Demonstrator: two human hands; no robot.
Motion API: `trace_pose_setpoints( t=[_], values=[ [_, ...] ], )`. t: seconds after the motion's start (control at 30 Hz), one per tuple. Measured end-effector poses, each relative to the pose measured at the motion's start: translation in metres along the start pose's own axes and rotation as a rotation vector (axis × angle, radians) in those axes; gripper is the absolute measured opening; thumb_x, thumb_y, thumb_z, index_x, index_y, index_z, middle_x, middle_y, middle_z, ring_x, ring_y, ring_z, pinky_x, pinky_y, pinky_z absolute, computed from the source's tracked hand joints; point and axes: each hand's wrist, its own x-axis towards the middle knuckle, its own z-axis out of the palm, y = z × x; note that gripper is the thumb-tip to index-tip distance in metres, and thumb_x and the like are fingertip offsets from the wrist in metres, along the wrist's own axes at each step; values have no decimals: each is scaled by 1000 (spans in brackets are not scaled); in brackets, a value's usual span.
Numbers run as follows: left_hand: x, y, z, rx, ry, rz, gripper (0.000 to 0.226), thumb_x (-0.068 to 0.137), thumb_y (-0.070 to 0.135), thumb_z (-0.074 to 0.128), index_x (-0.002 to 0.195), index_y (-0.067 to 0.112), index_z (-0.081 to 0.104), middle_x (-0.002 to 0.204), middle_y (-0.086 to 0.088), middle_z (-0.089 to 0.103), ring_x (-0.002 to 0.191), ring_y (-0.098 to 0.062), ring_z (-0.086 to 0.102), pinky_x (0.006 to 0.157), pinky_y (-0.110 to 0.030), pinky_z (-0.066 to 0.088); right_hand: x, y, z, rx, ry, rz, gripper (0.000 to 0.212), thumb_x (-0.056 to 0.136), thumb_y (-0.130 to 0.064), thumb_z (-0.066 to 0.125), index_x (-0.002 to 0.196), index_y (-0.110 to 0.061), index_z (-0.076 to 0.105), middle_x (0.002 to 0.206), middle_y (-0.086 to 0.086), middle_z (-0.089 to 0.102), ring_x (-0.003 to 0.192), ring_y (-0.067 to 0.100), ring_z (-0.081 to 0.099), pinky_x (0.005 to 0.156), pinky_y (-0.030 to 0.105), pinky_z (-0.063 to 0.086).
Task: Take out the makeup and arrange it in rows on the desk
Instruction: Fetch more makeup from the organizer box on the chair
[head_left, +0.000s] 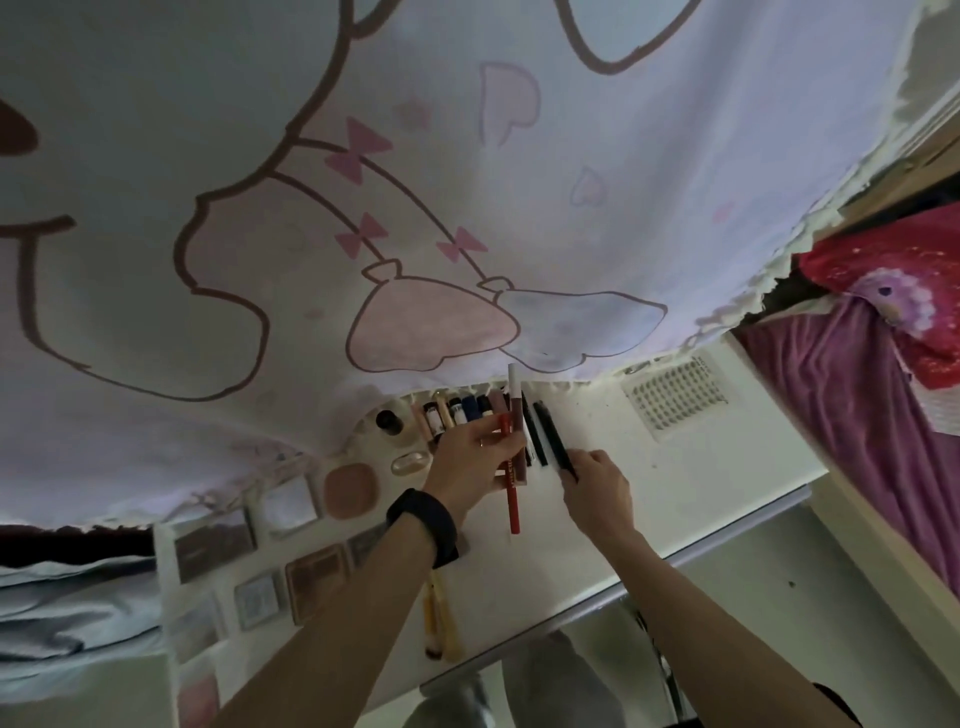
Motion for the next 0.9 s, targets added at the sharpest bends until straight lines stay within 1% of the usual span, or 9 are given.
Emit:
trace_pose_setpoints(
  t=[0.13,0.3,0.4,0.47,0.57,0.63,0.7,0.8,0.9],
  values=[
    [4,0,1,-21,19,-17,14,94,9,66,107,10,73,88,-8,71,83,-24,70,80,-41,62,23,-11,-10,16,-14,-30,24,98,-25,55,115,-26,72,103,4,66,83,27,64,74,37,56],
    [4,-6,2,-29,37,-53,16,94,9,65,108,10,72,95,-10,72,92,-27,71,85,-45,60,34,-31,-16,160,-102,-7,31,99,-15,51,116,-26,75,105,4,71,84,22,63,76,33,56],
    [8,-9,3,-43,50,-71,19,94,9,66,112,9,72,100,-11,72,95,-29,71,84,-45,60,22,-32,-25,320,-76,74,29,99,-21,52,121,-21,72,114,1,74,98,21,68,89,30,54],
    [11,-10,6,-59,62,-87,21,93,9,66,113,9,71,104,-11,72,97,-27,70,82,-41,61,6,-29,-34,432,-60,118,28,98,-30,57,120,-22,72,109,-7,74,98,15,68,90,26,51],
    [14,-14,12,-82,67,-104,19,92,9,68,110,10,71,104,-10,73,94,-24,71,74,-33,62,-25,-34,-53,839,-248,181,23,98,-39,60,110,-23,72,101,-6,77,93,14,72,88,33,58],
    [16,-17,17,-82,52,-106,17,91,8,69,108,9,72,102,-11,75,91,-24,73,72,-32,61,-44,-39,-65,968,-410,145,22,99,-38,60,112,-24,71,101,-3,77,93,15,74,84,33,59],
    [19,-20,24,-66,45,-110,16,90,6,70,106,7,73,101,-13,75,91,-25,73,77,-35,62,-55,-40,-69,936,-401,77,15,98,-33,64,109,-27,71,96,-5,78,90,15,74,82,31,60],
    [21,-23,32,-67,42,-108,11,91,7,69,101,7,74,95,-10,76,88,-24,74,75,-32,61,-57,-35,-67,835,-262,40,9,96,-27,67,101,-31,72,87,-8,78,81,15,74,82,36,61],
    [28,-24,35,-96,95,-78,10,91,10,70,99,8,75,95,-10,76,91,-25,71,84,-35,59,-59,-28,-67,765,-254,77,14,97,-26,65,108,-23,73,85,-7,78,79,11,74,83,35,61]
  ],
)
